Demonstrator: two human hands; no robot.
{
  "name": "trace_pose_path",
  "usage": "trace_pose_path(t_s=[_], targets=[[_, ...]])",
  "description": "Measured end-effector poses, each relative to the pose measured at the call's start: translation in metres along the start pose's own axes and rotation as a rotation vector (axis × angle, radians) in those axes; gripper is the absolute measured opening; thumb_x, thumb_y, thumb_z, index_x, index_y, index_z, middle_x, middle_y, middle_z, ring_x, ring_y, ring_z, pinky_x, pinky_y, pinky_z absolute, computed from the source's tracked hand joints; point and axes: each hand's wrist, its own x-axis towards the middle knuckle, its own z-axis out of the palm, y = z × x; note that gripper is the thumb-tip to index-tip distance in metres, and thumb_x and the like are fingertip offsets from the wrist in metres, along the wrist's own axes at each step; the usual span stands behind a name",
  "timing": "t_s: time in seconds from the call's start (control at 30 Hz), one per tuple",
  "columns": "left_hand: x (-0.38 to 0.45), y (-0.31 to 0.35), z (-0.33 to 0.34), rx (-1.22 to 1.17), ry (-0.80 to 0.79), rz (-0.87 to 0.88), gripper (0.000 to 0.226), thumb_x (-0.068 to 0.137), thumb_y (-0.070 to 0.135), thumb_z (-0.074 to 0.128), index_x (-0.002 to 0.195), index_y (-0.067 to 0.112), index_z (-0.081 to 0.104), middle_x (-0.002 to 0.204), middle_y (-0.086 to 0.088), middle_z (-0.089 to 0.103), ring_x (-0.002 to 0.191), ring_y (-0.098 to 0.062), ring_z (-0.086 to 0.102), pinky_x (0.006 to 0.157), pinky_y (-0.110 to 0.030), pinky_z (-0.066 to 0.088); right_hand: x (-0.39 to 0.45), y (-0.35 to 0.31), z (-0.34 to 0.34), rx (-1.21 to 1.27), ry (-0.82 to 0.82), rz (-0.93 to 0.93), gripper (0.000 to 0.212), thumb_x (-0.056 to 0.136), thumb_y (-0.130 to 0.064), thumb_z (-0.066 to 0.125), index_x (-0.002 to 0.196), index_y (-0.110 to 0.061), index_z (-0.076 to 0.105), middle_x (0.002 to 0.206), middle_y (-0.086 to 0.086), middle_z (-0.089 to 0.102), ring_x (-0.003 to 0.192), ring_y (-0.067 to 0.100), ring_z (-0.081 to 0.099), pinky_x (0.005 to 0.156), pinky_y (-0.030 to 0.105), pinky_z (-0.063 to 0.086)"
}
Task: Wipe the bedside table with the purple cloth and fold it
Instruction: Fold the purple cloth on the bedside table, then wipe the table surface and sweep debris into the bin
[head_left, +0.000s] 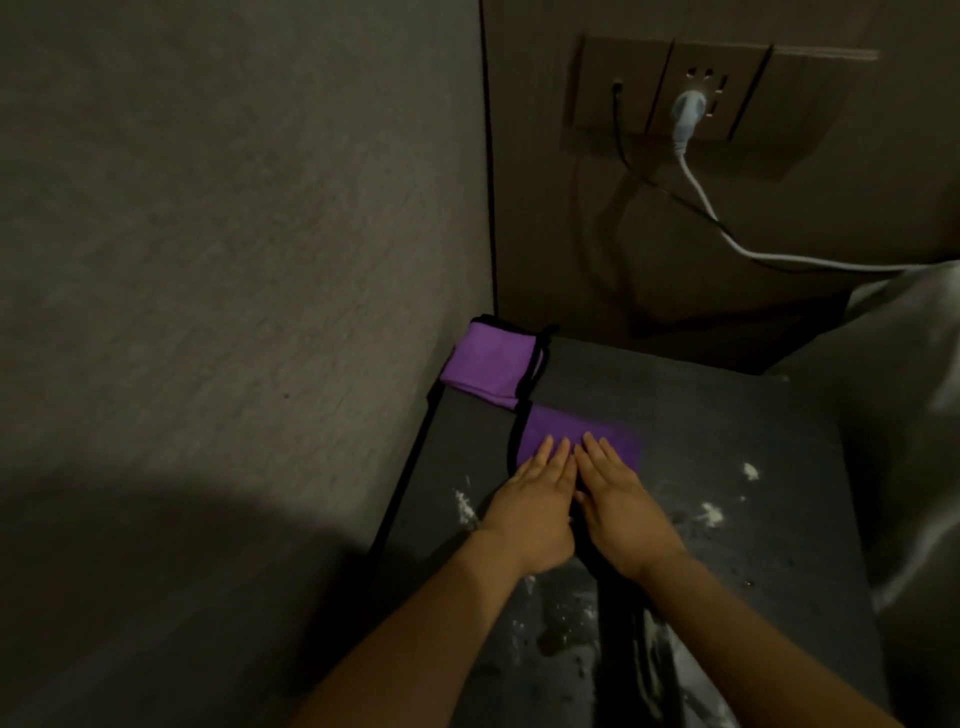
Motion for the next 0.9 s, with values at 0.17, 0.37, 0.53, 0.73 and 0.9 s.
trace_pose_path(t_s=[0.17,0.37,0.53,0.73,0.9], targets=[[-0.007,-0.008,0.002,0.052,-0.007,-0.001,0.076,0.085,0.019,0.043,0.146,0.006,0.0,0.157,-0.01,-0.006,0.145,-0.023,-0.01,0.121,-0.032,-0.001,-0.003,-0.01,0.0,-0.006,-0.028,-0.025,0.062,0.094,-0.025,0.044,0.143,-0.009,0.01,0.153,0.005,0.002,0.133,0.008,-0.01,0.107,0.02,-0.006],[-0.02,-0.01,-0.004,-0.154,0.069,0.012,0.061,0.086,0.011,0.043,0.144,0.009,0.024,0.156,-0.006,0.018,0.146,-0.017,0.01,0.118,-0.024,0.009,-0.016,-0.011,0.005,-0.076,-0.045,-0.023,0.067,0.086,-0.028,0.056,0.14,-0.005,0.024,0.149,0.012,0.022,0.138,0.027,0.019,0.11,0.034,0.01],[0.002,-0.058,-0.046,-0.217,0.465,-0.152,0.061,0.075,0.01,0.033,0.135,0.009,0.042,0.148,-0.008,0.038,0.14,-0.022,0.03,0.117,-0.029,0.017,-0.009,-0.017,0.001,-0.192,-0.019,0.005,0.065,0.072,-0.046,0.048,0.123,-0.007,0.052,0.123,0.017,0.057,0.109,0.033,0.057,0.089,0.045,0.046],[0.041,-0.073,-0.066,0.04,0.066,-0.183,0.064,0.089,0.021,0.038,0.147,0.014,0.01,0.158,-0.003,0.003,0.146,-0.019,-0.002,0.119,-0.036,-0.001,-0.006,-0.02,0.001,-0.282,0.013,-0.064,0.063,0.075,-0.049,0.038,0.125,-0.013,0.05,0.133,0.009,0.052,0.121,0.027,0.048,0.105,0.036,0.03],[0.059,-0.059,-0.06,-0.077,0.015,-0.235,0.063,0.093,0.023,0.031,0.147,0.013,0.001,0.158,-0.003,-0.005,0.146,-0.02,-0.006,0.119,-0.035,0.001,0.0,-0.02,0.002,-0.257,-0.009,-0.162,0.058,0.078,-0.043,0.037,0.129,-0.017,0.046,0.135,0.003,0.051,0.123,0.02,0.047,0.105,0.033,0.026]])
